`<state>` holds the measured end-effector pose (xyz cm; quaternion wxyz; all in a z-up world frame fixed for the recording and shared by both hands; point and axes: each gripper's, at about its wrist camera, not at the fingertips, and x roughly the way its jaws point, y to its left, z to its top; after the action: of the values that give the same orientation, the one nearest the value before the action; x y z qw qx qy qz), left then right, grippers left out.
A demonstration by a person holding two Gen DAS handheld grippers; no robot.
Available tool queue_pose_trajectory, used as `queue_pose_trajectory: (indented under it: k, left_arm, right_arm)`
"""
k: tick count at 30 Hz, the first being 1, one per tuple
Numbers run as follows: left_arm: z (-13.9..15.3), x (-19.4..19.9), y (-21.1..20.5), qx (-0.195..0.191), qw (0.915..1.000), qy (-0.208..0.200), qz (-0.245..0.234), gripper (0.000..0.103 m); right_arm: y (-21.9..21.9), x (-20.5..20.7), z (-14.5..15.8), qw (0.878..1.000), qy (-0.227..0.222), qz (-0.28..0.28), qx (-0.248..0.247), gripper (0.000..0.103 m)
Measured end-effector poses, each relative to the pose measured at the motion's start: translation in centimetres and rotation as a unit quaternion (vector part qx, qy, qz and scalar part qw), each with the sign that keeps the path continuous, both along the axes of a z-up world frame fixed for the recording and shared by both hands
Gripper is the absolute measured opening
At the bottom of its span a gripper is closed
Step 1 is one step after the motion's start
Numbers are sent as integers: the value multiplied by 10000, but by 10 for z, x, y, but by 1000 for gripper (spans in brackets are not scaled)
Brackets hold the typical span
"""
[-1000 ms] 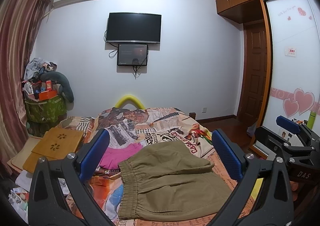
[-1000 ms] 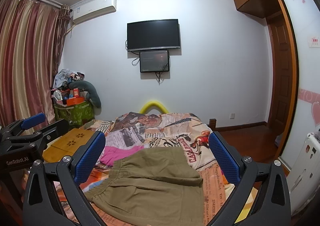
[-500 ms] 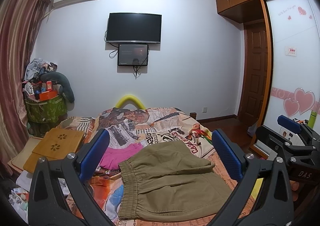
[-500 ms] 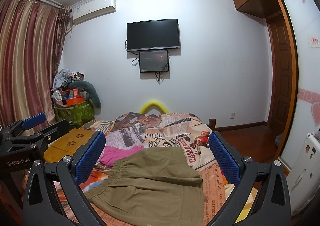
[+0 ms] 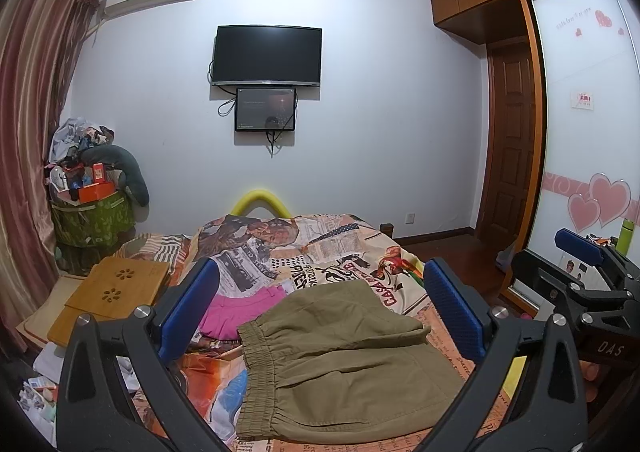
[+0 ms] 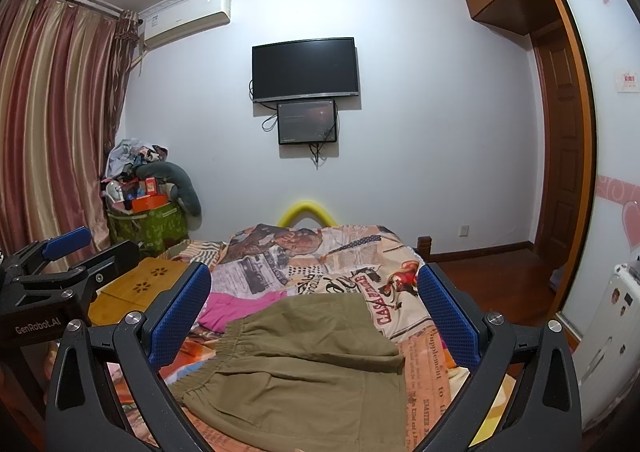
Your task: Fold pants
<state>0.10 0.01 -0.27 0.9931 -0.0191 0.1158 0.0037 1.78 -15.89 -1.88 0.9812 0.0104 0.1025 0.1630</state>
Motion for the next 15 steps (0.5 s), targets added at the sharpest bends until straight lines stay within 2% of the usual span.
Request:
queue_pose_trajectory:
  k: [15]
  left_arm:
    - [1,0,-2,27,10000,0,2,103]
  right_arm:
    - [-3,2,-2,10000,36,-7,17,103]
